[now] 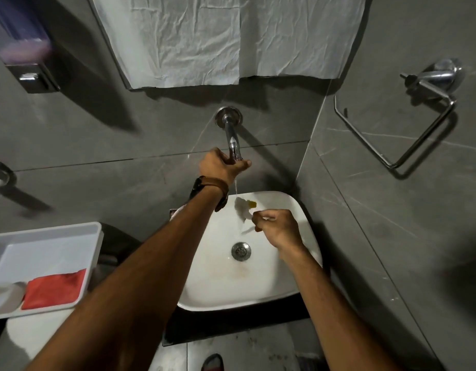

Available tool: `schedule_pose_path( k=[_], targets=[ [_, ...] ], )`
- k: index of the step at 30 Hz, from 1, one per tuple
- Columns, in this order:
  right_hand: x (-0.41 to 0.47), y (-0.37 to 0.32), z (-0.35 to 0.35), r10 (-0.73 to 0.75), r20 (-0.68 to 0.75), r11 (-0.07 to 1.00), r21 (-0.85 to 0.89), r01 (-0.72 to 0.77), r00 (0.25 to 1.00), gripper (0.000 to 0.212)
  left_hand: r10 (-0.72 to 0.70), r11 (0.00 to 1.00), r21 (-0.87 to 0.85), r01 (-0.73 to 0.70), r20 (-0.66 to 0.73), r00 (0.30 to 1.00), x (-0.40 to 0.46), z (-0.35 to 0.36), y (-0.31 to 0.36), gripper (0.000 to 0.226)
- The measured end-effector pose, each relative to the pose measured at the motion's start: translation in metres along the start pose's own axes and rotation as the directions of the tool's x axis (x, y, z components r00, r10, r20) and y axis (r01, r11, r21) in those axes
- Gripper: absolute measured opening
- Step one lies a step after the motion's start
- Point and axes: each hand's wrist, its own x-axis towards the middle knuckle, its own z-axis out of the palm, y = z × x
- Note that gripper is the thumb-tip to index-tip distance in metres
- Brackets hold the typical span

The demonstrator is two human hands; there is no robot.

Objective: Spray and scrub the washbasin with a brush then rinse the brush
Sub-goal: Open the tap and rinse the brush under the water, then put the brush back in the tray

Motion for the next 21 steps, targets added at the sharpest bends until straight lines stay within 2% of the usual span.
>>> schedule_pose_path(
  k=[3, 5, 9, 11, 16, 21],
  targets=[
    [-0.001, 0.017, -0.005, 0.058, 0.094, 0.963, -0.267, -0.031, 0.994, 0.017, 0.022, 0.999, 0.045, -0.019, -0.058, 0.998, -0.002, 0.002, 0.002, 0.051],
    [-0.004, 0.026, -0.006, 0.105, 0.116, 0.922, -0.382, -0.053, 0.988, 0.026, 0.058, 0.997, 0.064, -0.053, -0.079, 0.995, -0.004, 0.001, -0.001, 0.053],
    [-0.009, 0.029, -0.004, 0.150, 0.123, 0.907, -0.412, -0.086, 0.981, 0.040, 0.135, 0.983, -0.112, -0.143, -0.071, 0.988, -0.019, -0.003, -0.026, 0.042],
    [-0.011, 0.025, 0.001, 0.178, 0.188, 0.911, -0.402, -0.090, 0.966, 0.048, 0.135, 0.987, -0.069, -0.142, -0.101, 0.986, -0.031, -0.010, -0.047, 0.042],
    [-0.011, 0.010, 0.036, 0.140, 0.212, 0.917, -0.395, -0.046, 0.967, 0.029, 0.084, 0.995, 0.068, -0.071, -0.207, 0.975, -0.052, -0.043, -0.116, 0.039],
    [-0.017, -0.023, 0.100, -0.012, 0.269, 0.921, -0.372, 0.115, 0.963, 0.030, -0.035, 0.997, 0.050, 0.057, -0.364, 0.931, -0.054, -0.102, -0.177, 0.037]
  ],
)
